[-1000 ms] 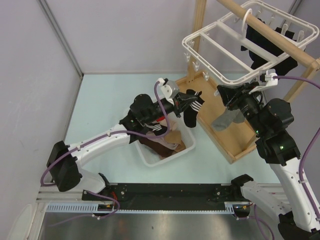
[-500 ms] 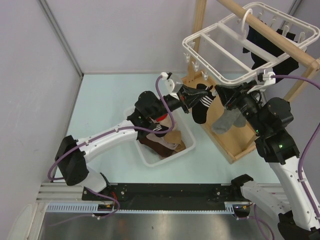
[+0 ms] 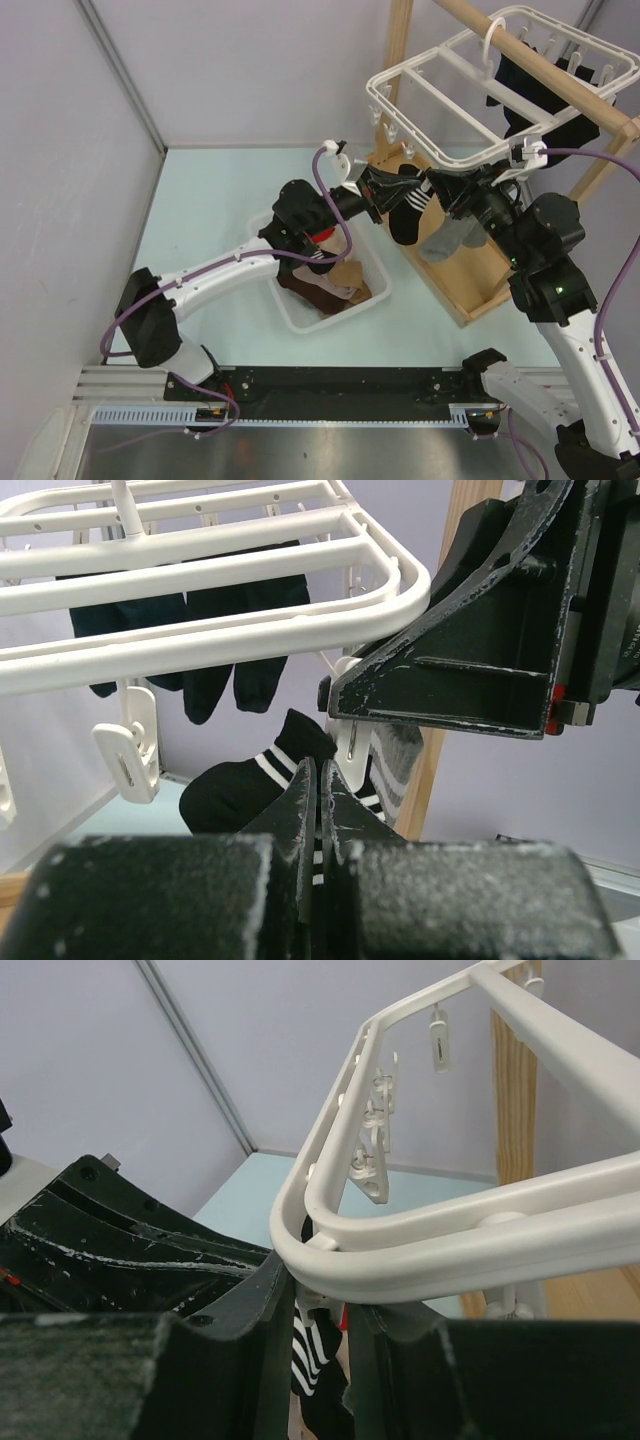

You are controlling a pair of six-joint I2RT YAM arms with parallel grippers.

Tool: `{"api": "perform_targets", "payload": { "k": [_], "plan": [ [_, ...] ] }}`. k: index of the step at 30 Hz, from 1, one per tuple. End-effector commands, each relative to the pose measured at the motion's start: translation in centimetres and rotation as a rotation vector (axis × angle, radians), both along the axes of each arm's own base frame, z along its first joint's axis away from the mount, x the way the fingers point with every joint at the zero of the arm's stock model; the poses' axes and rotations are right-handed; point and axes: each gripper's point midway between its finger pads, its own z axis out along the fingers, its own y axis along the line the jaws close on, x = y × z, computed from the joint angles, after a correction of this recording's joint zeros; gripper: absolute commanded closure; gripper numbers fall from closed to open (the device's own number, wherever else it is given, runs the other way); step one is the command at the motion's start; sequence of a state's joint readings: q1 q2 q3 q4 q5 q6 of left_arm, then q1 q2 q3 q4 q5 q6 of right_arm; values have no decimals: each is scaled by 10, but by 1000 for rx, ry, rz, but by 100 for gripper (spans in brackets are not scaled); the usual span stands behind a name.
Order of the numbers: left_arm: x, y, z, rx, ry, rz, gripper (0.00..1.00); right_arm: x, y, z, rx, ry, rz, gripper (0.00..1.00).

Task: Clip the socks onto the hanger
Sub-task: Clamp the sock onto the hanger.

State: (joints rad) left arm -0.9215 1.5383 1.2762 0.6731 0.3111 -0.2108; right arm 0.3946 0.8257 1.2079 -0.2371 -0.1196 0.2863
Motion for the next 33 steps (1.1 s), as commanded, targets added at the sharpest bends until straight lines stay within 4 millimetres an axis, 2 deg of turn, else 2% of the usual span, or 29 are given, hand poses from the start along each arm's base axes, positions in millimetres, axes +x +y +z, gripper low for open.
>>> {"api": "perform_targets", "payload": {
  "k": [1,11,15,16,18,21,27,28,31,32,33],
  "plan": [
    [-10,-1,32,-75,-40,-37,100,-9,10,2,-22,-18,75,88],
    [-13,-3,43,-99,-44,-51,99,-5,11,-4,-36,4,70,86],
    [-13,-6,38,-88,-39,-56,97,-5,8,-3,-34,0,56,63],
    [-13,-7,36,-83,-36,-56,95,-5,7,-4,-34,1,50,55],
    [-13,-8,33,-78,-32,-58,86,-5,3,-2,-29,1,29,46],
    [-14,-7,28,-68,-28,-59,72,-3,-4,-2,-23,4,-15,38],
    [-14,7,27,-56,-55,0,37,0,-21,-5,-13,24,-109,36],
    [-12,10,26,-45,-64,19,28,1,-23,-6,-12,30,-119,36],
    [-11,21,22,-19,-84,65,16,5,-34,-9,-6,46,-184,35],
    [-8,24,15,-5,-77,89,14,6,-35,-10,-8,50,-190,35],
    [-9,29,18,-4,-83,102,12,8,-37,-11,-7,56,-202,35]
  ]
}}
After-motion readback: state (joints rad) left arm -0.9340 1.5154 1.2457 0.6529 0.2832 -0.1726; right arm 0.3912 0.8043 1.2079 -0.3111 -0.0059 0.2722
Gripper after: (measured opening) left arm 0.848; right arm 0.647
